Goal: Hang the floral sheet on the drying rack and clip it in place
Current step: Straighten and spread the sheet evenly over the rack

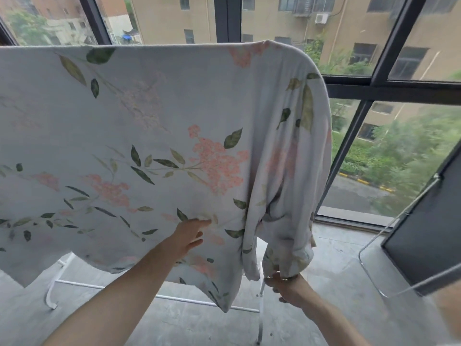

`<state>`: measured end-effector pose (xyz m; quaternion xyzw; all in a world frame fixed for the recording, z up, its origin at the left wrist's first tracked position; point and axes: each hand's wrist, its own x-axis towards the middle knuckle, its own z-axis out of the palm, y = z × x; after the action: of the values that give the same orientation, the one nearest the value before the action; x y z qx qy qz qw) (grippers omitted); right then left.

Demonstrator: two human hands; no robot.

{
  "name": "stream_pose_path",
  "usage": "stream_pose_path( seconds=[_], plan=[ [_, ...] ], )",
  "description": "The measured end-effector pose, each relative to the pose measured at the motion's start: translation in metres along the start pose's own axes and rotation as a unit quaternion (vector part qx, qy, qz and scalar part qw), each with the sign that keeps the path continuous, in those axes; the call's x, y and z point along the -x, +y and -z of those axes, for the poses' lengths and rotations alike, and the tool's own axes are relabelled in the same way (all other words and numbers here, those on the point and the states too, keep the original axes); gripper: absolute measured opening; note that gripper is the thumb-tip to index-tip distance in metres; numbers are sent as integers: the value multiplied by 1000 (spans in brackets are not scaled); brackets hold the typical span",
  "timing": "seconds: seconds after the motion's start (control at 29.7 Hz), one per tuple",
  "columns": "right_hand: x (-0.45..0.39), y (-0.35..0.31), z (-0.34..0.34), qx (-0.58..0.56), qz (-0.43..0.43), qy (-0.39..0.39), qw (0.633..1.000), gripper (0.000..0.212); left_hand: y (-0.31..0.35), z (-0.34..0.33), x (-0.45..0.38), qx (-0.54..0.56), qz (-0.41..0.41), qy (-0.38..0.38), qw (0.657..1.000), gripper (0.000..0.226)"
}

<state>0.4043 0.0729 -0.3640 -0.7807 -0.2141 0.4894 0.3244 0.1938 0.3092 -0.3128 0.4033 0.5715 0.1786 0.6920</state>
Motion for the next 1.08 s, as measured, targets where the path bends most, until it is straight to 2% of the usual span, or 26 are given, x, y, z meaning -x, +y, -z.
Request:
stream_pose_path(
  seconds=[0.07,0.13,0.17,0.24,0.34,0.4,0.47,0.54,0.61,0.67,0.74,0.87,0.98,1.08],
  plan=[
    [11,-29,-23,-66,36,-38,996,58,-10,14,-7,-32,28,20,999,69],
    [21,-61,-34,-194,86,-21,977,53,-15,25,-14,-14,36,25,999,82],
    [28,-76,-36,-271,87,-1,959,45,-14,28,-15,-6,38,22,999,84],
    [30,-88,-40,-410,73,63,907,35,-8,32,-14,8,33,-7,999,73],
    [28,-78,-42,-523,36,155,837,52,0,35,-17,42,21,-59,997,61],
    [23,-70,-39,-544,31,210,812,63,8,36,-20,60,12,-80,995,57],
    [23,-69,-32,-543,40,246,802,67,14,36,-24,79,3,-88,993,65],
    [26,-75,-28,-530,59,253,807,59,20,38,-29,95,-9,-101,990,80],
    [28,-80,-28,-515,82,245,818,39,23,36,-31,100,-23,-118,988,87],
    [28,-86,-28,-488,95,226,838,28,26,30,-29,87,-47,-128,987,75],
    [25,-91,-27,-474,90,221,847,28,33,22,-20,62,-77,-149,984,56],
    [15,-83,-8,-522,65,257,810,20,45,1,1,-47,-159,-165,972,30],
    [11,-71,8,-518,67,304,797,25,38,-15,16,-167,-248,-217,929,37],
    [6,-54,20,-510,31,351,785,32,28,-32,31,-285,-348,-246,859,43]
  ],
)
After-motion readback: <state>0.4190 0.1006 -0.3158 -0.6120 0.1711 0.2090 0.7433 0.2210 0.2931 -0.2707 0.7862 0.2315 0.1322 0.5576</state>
